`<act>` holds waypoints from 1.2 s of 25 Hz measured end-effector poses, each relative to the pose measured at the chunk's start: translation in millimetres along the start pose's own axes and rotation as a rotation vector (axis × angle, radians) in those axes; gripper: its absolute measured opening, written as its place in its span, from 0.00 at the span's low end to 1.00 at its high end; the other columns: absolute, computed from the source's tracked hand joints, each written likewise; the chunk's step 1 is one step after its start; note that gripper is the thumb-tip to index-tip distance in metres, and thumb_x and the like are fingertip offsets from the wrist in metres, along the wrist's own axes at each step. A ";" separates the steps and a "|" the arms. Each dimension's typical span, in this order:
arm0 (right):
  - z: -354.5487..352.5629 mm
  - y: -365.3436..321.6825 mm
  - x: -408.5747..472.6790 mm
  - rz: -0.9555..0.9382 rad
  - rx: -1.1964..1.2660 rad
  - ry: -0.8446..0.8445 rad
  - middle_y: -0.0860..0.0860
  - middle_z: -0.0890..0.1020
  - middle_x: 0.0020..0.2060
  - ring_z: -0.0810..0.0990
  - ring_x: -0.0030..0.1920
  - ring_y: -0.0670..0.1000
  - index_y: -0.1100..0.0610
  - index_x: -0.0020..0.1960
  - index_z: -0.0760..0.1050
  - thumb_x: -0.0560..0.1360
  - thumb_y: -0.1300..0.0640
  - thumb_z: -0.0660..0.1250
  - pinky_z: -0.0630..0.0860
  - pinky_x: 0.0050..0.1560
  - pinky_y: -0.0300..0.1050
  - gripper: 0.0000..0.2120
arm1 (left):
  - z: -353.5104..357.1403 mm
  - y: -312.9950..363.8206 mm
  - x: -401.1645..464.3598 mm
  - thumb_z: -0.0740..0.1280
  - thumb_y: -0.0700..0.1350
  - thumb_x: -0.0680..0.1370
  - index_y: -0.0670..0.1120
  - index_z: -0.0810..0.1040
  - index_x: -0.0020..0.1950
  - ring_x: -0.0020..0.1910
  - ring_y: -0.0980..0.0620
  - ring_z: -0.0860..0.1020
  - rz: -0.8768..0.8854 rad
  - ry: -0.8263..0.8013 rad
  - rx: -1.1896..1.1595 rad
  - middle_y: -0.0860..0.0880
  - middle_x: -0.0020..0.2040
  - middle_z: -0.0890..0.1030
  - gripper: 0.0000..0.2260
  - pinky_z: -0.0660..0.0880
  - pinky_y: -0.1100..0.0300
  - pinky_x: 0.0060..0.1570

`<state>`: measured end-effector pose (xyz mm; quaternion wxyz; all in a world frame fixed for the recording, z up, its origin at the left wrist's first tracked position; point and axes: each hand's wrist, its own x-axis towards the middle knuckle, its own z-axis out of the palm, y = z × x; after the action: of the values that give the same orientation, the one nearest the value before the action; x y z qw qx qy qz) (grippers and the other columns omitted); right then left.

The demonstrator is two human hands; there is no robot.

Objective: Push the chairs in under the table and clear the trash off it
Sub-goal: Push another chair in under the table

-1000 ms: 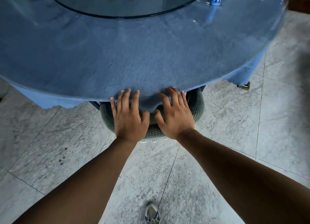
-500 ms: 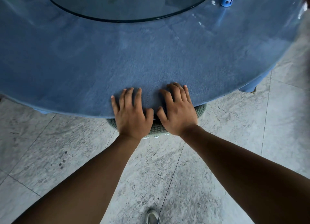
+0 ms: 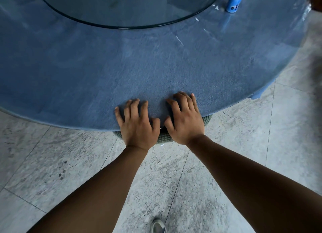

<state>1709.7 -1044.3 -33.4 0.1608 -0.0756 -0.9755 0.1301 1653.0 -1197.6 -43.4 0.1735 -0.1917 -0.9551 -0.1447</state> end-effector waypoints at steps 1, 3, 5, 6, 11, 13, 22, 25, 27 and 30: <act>0.1 0.2 -0.3 0.004 -0.003 -0.006 0.60 0.74 0.66 0.67 0.74 0.61 0.59 0.67 0.74 0.74 0.48 0.59 0.55 0.78 0.63 0.25 | 0.1 -0.4 -0.4 0.60 0.50 0.74 0.42 0.79 0.65 0.71 0.39 0.72 -0.003 0.001 -0.005 0.41 0.66 0.78 0.23 0.56 0.33 0.74; 0.4 1.0 0.2 0.006 -0.008 -0.019 0.60 0.74 0.66 0.67 0.74 0.61 0.59 0.67 0.74 0.74 0.48 0.59 0.55 0.78 0.63 0.25 | 0.5 -1.1 -1.1 0.61 0.50 0.74 0.43 0.80 0.65 0.71 0.39 0.72 -0.005 -0.004 -0.010 0.41 0.66 0.78 0.23 0.56 0.33 0.74; 1.2 0.8 2.1 0.009 -0.005 -0.024 0.60 0.74 0.66 0.67 0.74 0.62 0.59 0.67 0.74 0.74 0.48 0.60 0.56 0.77 0.63 0.25 | 0.5 -1.3 -0.3 0.61 0.50 0.74 0.43 0.79 0.65 0.71 0.39 0.72 -0.014 -0.008 -0.008 0.41 0.67 0.78 0.23 0.56 0.33 0.74; 1.2 0.9 2.1 0.008 -0.003 -0.028 0.60 0.74 0.66 0.67 0.74 0.62 0.59 0.67 0.74 0.74 0.48 0.60 0.56 0.77 0.63 0.25 | -0.4 -1.7 0.4 0.61 0.50 0.74 0.43 0.79 0.66 0.71 0.39 0.72 -0.017 -0.012 -0.012 0.41 0.67 0.78 0.23 0.56 0.33 0.74; -9.5 -1.0 1.5 0.021 -0.023 -0.125 0.61 0.73 0.68 0.65 0.75 0.63 0.59 0.69 0.73 0.75 0.48 0.60 0.55 0.77 0.64 0.26 | -10.2 3.7 2.2 0.62 0.52 0.73 0.44 0.78 0.67 0.72 0.39 0.71 -0.035 -0.122 0.015 0.42 0.68 0.76 0.24 0.56 0.33 0.74; -14.2 -1.4 4.8 0.017 -0.023 -0.193 0.62 0.73 0.69 0.64 0.76 0.63 0.60 0.70 0.72 0.75 0.47 0.60 0.54 0.78 0.65 0.27 | -15.7 5.4 4.0 0.61 0.53 0.74 0.45 0.77 0.68 0.72 0.39 0.70 -0.062 -0.182 0.027 0.42 0.69 0.75 0.25 0.54 0.32 0.74; -24.3 -8.0 19.2 -0.174 -0.131 -0.412 0.65 0.69 0.71 0.61 0.76 0.69 0.58 0.73 0.69 0.81 0.39 0.53 0.51 0.76 0.73 0.29 | -39.9 3.9 4.9 0.54 0.59 0.77 0.46 0.65 0.78 0.79 0.38 0.60 -0.121 -0.463 0.138 0.40 0.78 0.64 0.32 0.46 0.29 0.75; -25.9 -31.6 28.9 -0.361 -0.128 -0.467 0.62 0.69 0.74 0.58 0.78 0.68 0.55 0.75 0.70 0.83 0.38 0.50 0.52 0.75 0.73 0.29 | -57.4 -12.2 -1.3 0.49 0.62 0.76 0.46 0.61 0.81 0.80 0.38 0.56 -0.272 -0.511 0.154 0.40 0.80 0.60 0.35 0.44 0.31 0.76; -26.1 -60.6 35.8 -0.435 -0.081 -0.514 0.61 0.68 0.75 0.57 0.79 0.67 0.53 0.76 0.69 0.83 0.37 0.47 0.50 0.75 0.73 0.30 | -75.9 -37.3 -11.4 0.48 0.63 0.76 0.47 0.58 0.81 0.81 0.38 0.54 -0.356 -0.532 0.150 0.40 0.81 0.58 0.36 0.43 0.31 0.77; -19.2 -107.4 43.9 -0.520 -0.097 -0.570 0.60 0.64 0.78 0.53 0.80 0.66 0.52 0.79 0.63 0.82 0.39 0.50 0.49 0.76 0.73 0.30 | -108.7 -88.5 -37.4 0.47 0.63 0.78 0.46 0.57 0.82 0.81 0.37 0.54 -0.493 -0.502 0.177 0.40 0.81 0.58 0.35 0.43 0.31 0.76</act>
<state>1663.7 -1134.1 26.9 -0.0931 0.2058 -0.9726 0.0547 1678.6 -1325.0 21.1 -0.0906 0.0304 -0.9943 -0.0473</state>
